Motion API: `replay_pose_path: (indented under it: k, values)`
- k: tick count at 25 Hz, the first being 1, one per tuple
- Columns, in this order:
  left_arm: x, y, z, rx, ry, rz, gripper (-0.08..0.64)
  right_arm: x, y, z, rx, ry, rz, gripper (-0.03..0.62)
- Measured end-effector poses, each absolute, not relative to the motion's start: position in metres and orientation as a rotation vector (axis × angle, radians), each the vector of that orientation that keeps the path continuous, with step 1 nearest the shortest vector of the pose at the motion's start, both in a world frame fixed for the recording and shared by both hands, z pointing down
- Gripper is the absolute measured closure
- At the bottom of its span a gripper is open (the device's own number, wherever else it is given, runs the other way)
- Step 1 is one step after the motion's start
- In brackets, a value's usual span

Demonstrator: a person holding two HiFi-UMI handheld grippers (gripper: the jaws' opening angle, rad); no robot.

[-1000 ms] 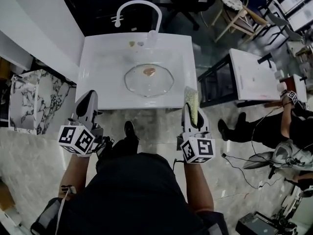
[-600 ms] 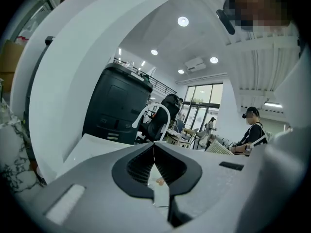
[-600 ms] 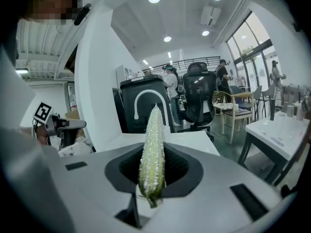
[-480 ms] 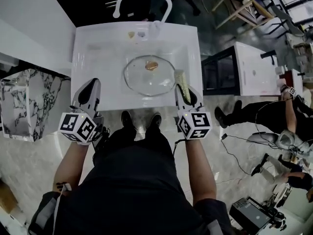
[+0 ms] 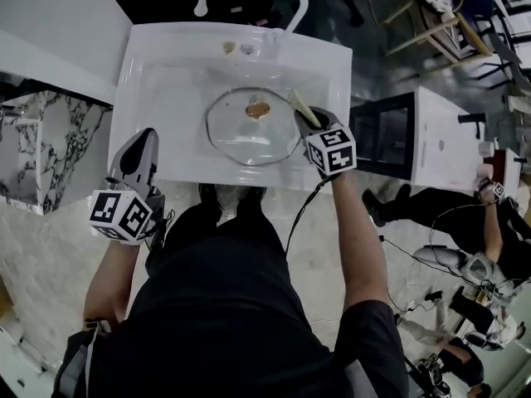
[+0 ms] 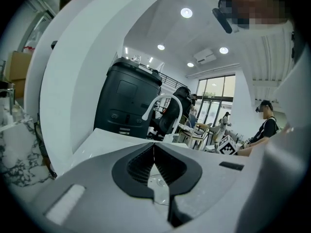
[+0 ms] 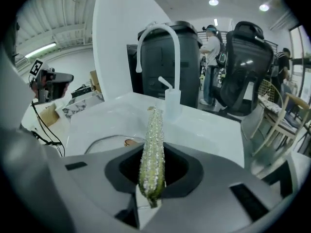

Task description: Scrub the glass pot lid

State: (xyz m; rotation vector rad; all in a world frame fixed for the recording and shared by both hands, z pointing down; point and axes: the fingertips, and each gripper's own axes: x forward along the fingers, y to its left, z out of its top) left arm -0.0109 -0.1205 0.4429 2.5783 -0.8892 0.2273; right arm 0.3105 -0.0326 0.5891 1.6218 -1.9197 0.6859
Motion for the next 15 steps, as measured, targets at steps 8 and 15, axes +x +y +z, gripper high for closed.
replay_pose_path:
  k: [8, 15]
  values:
    - [-0.047, -0.109, 0.453, 2.460, -1.099, 0.261, 0.558, 0.328, -0.082, 0.686, 1.336, -1.955, 0.886, 0.526]
    - [-0.065, -0.101, 0.473, 2.369, -1.175, 0.311, 0.558, 0.324, -0.099, 0.726, 1.104, -1.909, 0.761, 0.526]
